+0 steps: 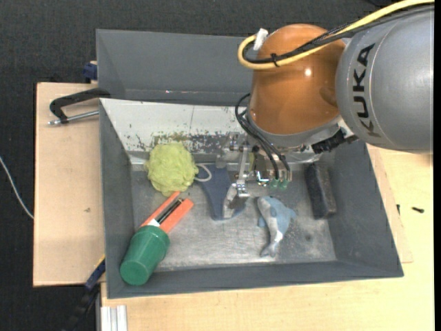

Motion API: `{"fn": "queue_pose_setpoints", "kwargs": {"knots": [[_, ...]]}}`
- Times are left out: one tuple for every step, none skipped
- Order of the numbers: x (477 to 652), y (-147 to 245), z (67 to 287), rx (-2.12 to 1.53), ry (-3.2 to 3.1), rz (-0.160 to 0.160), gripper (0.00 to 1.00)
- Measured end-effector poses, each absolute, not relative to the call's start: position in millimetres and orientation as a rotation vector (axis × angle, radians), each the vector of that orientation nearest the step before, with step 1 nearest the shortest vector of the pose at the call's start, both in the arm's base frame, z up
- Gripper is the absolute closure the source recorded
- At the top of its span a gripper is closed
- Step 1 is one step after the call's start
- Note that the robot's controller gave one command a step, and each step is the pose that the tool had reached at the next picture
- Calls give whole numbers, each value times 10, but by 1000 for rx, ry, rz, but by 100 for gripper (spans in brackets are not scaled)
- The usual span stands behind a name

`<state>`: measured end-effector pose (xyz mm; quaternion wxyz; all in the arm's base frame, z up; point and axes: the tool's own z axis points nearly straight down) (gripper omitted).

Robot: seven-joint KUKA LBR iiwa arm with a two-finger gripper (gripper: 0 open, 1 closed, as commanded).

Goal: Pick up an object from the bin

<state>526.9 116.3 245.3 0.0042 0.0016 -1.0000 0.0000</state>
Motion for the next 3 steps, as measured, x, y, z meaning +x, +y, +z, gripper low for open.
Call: {"fn": "queue_pose_setpoints", "kwargs": {"knots": [[5284,1157,2498,1,-3142,-2,0],[5299,1127,2031,-14,-3148,-4,0],[5336,1123,1423,-17,-3145,-4,0]]}}
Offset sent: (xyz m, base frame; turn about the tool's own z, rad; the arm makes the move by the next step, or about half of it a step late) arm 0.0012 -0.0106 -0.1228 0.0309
